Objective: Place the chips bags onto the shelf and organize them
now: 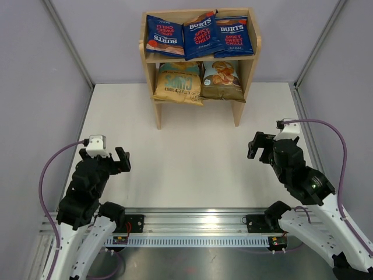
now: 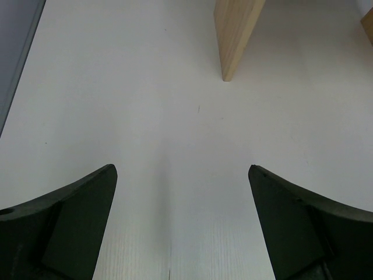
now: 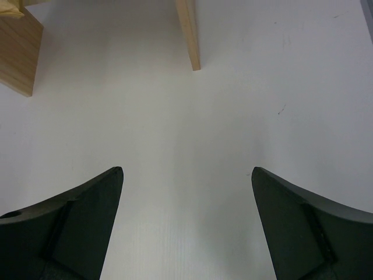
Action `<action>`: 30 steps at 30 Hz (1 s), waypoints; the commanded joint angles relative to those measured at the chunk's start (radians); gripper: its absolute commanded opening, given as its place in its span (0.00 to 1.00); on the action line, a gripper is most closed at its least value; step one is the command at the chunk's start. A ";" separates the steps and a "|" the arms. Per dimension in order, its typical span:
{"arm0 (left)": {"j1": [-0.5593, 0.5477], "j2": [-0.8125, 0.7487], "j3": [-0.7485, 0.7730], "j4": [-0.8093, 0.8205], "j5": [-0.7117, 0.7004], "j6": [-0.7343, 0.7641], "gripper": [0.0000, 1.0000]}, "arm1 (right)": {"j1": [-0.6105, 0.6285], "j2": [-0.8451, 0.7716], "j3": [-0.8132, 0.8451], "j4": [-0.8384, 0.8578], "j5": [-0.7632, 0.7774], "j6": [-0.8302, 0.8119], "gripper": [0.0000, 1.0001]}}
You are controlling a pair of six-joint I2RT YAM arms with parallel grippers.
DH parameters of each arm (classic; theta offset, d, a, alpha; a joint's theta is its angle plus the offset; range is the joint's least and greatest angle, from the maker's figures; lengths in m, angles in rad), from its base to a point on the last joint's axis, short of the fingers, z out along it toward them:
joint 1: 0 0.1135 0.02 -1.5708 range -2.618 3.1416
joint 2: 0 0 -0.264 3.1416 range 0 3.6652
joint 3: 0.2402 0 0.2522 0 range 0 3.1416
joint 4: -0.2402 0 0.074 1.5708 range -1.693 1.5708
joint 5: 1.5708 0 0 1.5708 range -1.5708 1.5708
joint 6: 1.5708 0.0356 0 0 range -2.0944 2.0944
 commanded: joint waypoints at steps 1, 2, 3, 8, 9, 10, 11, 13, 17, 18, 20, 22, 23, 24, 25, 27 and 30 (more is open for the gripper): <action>0.004 -0.025 0.007 0.062 -0.011 0.006 0.99 | -0.005 -0.038 -0.005 0.011 -0.040 -0.039 1.00; 0.004 -0.033 0.001 0.065 0.006 0.010 0.99 | -0.005 -0.045 -0.006 0.012 -0.039 -0.038 0.99; 0.004 -0.041 -0.004 0.072 0.023 0.013 0.99 | -0.005 -0.058 -0.006 0.012 -0.045 -0.039 0.99; 0.004 -0.062 -0.009 0.079 0.033 0.019 0.99 | -0.005 -0.088 0.000 -0.006 -0.040 -0.056 1.00; 0.004 -0.061 -0.009 0.079 0.033 0.020 0.99 | -0.005 -0.090 0.000 -0.006 -0.039 -0.058 0.99; 0.004 -0.059 -0.009 0.079 0.030 0.018 0.99 | -0.005 -0.093 -0.002 -0.014 -0.037 -0.058 1.00; 0.004 -0.055 -0.009 0.080 0.032 0.019 0.99 | -0.005 -0.096 -0.005 -0.012 -0.036 -0.058 0.99; 0.004 -0.048 -0.007 0.086 0.044 0.024 0.99 | -0.005 -0.108 -0.011 -0.012 -0.022 -0.061 0.99; 0.007 -0.036 -0.006 0.089 0.053 0.026 0.99 | -0.005 -0.125 -0.025 -0.001 -0.017 -0.050 0.99; 0.007 -0.036 -0.007 0.089 0.056 0.026 0.99 | -0.005 -0.128 -0.026 0.003 -0.019 -0.050 0.99; 0.007 -0.039 -0.007 0.088 0.055 0.027 0.99 | -0.005 -0.124 -0.023 0.005 -0.024 -0.047 0.99; 0.009 -0.039 -0.009 0.091 0.055 0.027 0.99 | -0.006 -0.116 -0.017 0.005 -0.024 -0.041 1.00; 0.009 -0.039 -0.010 0.091 0.053 0.027 0.99 | -0.005 -0.111 -0.016 0.008 -0.025 -0.038 0.99; 0.009 -0.038 -0.009 0.092 0.053 0.027 0.99 | -0.005 -0.107 -0.014 0.009 -0.025 -0.038 1.00; 0.010 -0.035 -0.009 0.092 0.053 0.029 0.99 | -0.005 -0.104 -0.014 0.015 -0.027 -0.036 0.99; 0.016 -0.031 -0.009 0.092 0.053 0.029 0.99 | -0.005 -0.096 -0.011 0.019 -0.022 -0.032 1.00; 0.018 -0.030 -0.010 0.092 0.055 0.029 0.99 | -0.005 -0.093 -0.011 0.020 -0.018 -0.029 0.99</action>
